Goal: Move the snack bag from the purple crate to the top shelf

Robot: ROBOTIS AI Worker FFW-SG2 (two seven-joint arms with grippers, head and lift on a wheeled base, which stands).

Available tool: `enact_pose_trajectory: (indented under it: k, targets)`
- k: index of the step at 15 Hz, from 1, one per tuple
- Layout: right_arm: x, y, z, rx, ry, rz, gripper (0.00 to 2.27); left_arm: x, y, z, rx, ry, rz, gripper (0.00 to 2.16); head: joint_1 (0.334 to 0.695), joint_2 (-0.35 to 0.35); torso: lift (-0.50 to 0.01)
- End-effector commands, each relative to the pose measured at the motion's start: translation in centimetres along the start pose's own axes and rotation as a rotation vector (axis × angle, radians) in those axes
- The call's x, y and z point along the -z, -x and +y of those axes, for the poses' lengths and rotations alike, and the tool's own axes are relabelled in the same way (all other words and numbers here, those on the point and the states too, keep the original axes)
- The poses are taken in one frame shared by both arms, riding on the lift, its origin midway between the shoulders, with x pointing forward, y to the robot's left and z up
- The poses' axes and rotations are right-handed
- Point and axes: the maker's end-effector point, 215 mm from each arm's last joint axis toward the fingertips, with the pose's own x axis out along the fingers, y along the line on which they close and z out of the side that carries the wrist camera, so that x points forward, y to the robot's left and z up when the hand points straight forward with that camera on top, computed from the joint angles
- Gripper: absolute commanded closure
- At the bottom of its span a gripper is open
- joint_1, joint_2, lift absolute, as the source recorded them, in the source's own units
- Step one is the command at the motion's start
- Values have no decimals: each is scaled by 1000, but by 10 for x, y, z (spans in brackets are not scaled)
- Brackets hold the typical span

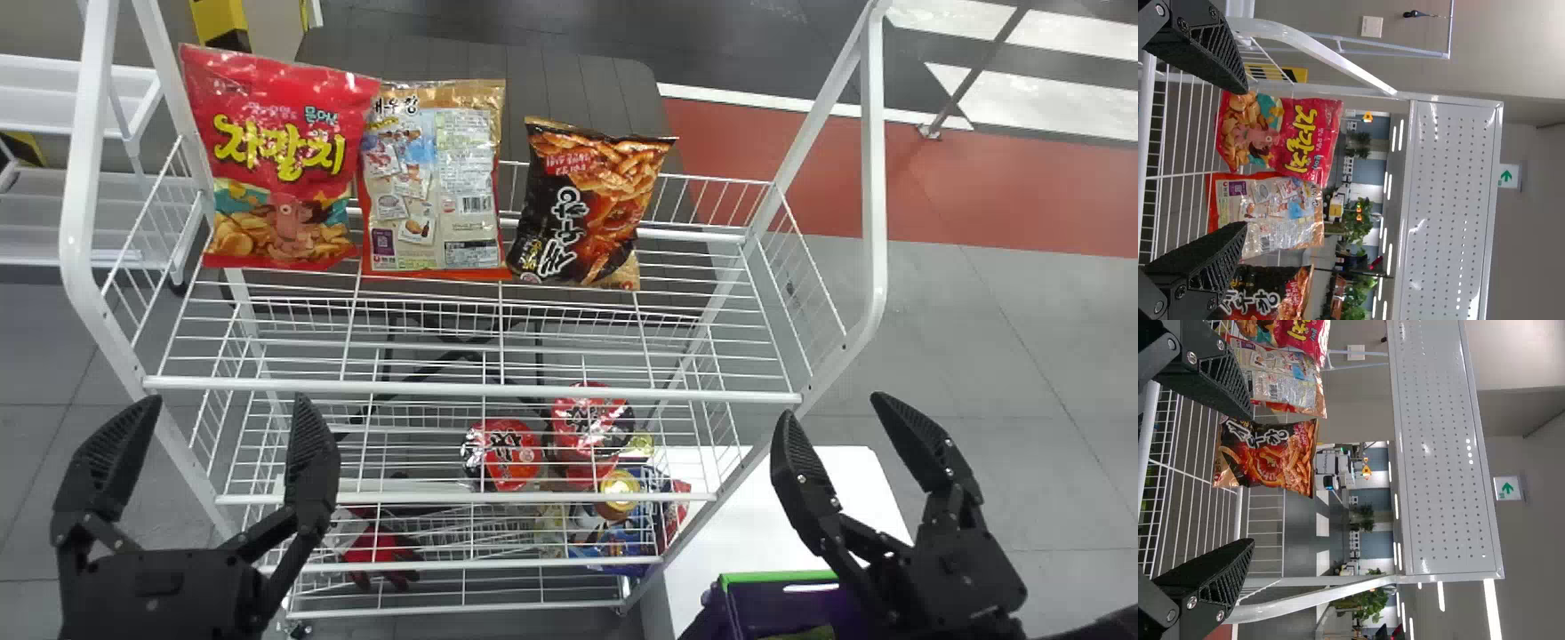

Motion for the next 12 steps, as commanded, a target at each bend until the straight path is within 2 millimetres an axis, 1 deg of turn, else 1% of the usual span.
enact_pose_trajectory:
  k: [1,12]
  targets:
    - [1,0,1,0,-4,3,188,0,0,-1,2,1,0,113,695,-214,0]
    - [0,0,-1,6,-17,0,188,1,3,-10,9,-9,9,113,695,-233,0]
